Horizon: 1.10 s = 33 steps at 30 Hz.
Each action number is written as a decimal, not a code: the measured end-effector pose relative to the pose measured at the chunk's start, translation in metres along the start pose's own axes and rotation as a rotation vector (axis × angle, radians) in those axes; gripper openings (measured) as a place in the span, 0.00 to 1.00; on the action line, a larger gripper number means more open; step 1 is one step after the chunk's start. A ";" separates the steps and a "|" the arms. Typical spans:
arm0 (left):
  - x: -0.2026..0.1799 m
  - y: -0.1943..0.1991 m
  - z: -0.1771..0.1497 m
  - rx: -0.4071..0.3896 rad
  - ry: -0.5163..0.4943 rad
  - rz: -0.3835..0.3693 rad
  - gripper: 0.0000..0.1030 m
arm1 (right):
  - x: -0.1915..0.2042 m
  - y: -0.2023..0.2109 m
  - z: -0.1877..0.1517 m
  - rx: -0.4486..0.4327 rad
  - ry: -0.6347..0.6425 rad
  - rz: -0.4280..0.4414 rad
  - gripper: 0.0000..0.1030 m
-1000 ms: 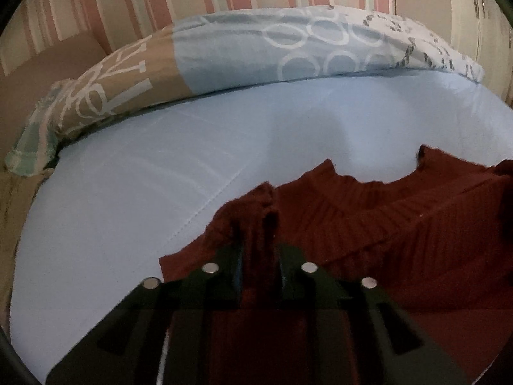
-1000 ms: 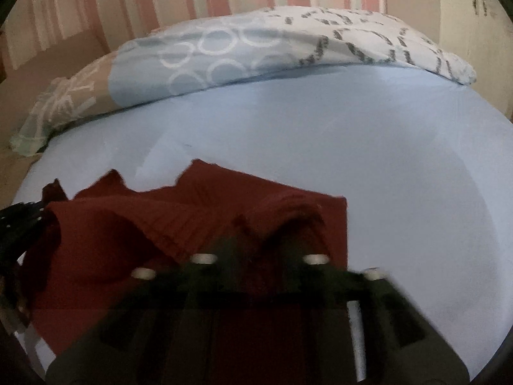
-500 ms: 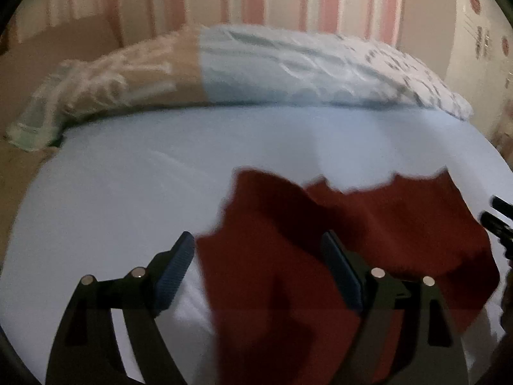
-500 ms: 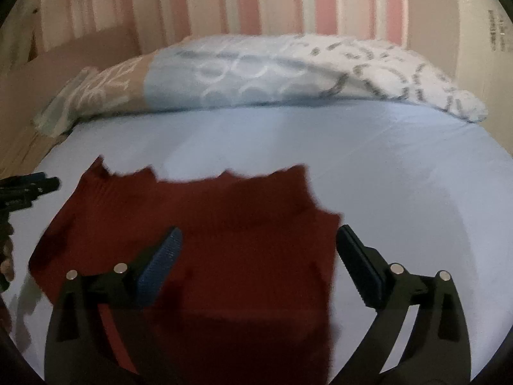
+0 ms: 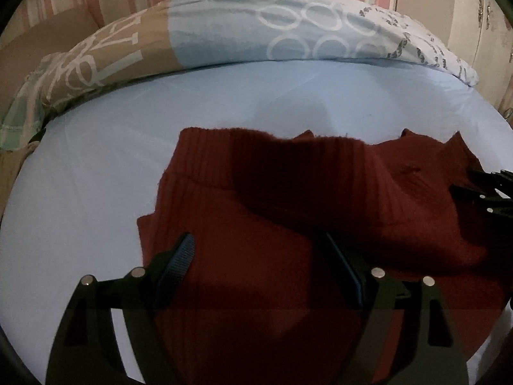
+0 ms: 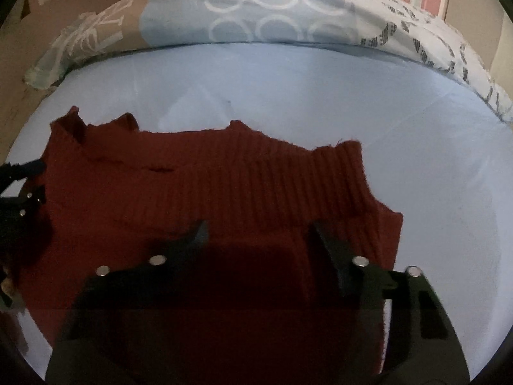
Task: Fold small clothes
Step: 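Release the hem and press the folded sweater flat with both grippers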
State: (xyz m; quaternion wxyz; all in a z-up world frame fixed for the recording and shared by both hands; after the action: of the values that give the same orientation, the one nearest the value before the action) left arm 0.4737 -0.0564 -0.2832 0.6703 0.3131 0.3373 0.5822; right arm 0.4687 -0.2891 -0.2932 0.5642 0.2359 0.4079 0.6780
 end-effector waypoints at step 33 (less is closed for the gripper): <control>0.065 -0.035 0.030 -0.044 -0.064 0.245 0.79 | -0.037 0.068 -0.044 -0.122 -0.185 -0.082 0.80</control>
State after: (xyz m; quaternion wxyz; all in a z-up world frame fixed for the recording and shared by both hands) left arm 0.5240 0.0029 -0.3005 0.6114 0.3556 0.2620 0.6566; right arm 0.4046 -0.3395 -0.2569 0.6399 0.2456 0.3214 0.6534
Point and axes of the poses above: each gripper's, at about its wrist camera, not at the fingertips, and y roughly against the way its jaws point, x to its left, z to its top, the point moved 9 cm from there along -y, roughly the way its jaws point, and after that the axes turned 14 degrees about y, right-handed, at the moved point
